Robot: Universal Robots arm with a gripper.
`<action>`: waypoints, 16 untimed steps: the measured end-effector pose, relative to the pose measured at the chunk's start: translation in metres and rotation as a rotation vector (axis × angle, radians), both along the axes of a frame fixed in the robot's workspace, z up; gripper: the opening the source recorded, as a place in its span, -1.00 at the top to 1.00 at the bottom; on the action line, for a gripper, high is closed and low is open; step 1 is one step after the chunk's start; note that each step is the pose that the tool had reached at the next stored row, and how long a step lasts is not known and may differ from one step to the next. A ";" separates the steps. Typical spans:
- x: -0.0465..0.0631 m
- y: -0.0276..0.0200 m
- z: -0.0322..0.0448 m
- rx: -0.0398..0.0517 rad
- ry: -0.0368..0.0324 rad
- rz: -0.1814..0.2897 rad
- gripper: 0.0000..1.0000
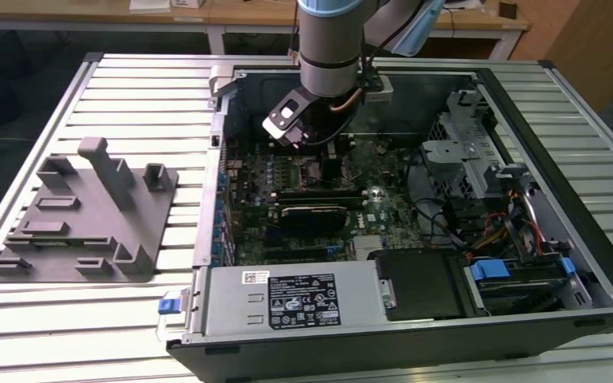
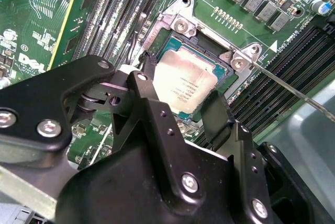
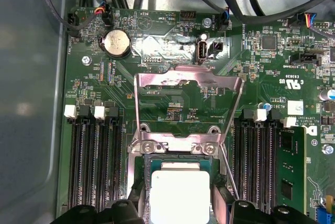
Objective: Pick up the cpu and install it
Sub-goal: 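Place the cpu into insertion slot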
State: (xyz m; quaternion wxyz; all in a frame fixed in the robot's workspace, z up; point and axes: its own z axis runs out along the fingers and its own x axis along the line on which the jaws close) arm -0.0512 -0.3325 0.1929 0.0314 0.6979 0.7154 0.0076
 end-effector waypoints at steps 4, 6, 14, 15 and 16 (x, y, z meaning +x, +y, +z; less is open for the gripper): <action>0.000 0.0000 0.0004 0.0000 0.0000 0.000 -0.24; 0.000 0.0000 0.0005 -0.0001 0.0000 0.000 -0.24; 0.000 0.0000 0.0005 0.0000 0.0001 0.000 -0.20; 0.000 -0.0001 0.0006 -0.0002 0.0004 0.000 -0.20; 0.000 -0.0001 0.0006 -0.0002 0.0003 0.000 -0.08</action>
